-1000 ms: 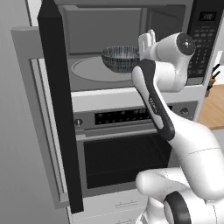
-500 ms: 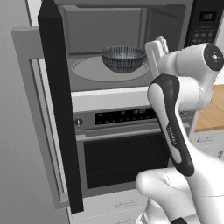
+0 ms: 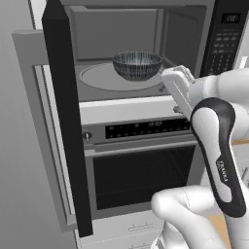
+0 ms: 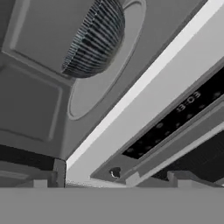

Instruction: Open the microwave, place the bowl with waffle inside the microwave, then close the microwave door and turn it on.

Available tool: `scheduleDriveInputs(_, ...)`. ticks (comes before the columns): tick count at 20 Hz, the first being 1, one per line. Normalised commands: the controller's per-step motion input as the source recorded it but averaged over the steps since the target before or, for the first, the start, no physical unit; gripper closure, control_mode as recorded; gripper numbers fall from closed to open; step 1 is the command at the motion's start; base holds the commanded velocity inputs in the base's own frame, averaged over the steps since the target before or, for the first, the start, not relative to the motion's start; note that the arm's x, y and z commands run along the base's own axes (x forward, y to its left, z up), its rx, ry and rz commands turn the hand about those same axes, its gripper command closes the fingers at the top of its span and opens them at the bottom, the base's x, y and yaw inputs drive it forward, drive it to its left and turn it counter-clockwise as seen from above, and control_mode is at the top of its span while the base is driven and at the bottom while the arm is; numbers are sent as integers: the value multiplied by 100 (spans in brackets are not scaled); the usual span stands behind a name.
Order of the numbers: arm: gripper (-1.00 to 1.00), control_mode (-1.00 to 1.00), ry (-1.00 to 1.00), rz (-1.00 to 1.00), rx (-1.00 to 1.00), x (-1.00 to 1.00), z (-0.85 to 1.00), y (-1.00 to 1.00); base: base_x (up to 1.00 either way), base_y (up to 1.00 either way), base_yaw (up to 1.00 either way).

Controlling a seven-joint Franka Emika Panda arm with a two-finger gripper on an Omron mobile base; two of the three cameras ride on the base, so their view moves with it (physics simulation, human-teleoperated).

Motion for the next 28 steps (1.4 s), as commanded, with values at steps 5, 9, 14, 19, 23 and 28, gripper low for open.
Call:
scheduleDriveInputs(5,-100,-100,-12,25,-36,-42,-46,5,0,0,0)
scheduleDriveInputs(9,-100,-100,-15,-1,-35,-7,-36,38,0,0,0)
scheduleDriveInputs(14,-100,-100,-25,-7,-27,0,-16,34,0,0,0)
scheduleDriveInputs(19,-100,-100,-39,0,-13,1,-5,9,0,0,0)
scheduleDriveInputs(23,-100,-100,-38,3,-15,0,-13,24,0,0,0)
scheduleDriveInputs(28,-100,-100,-28,1,-9,14,-26,18,0,0,0)
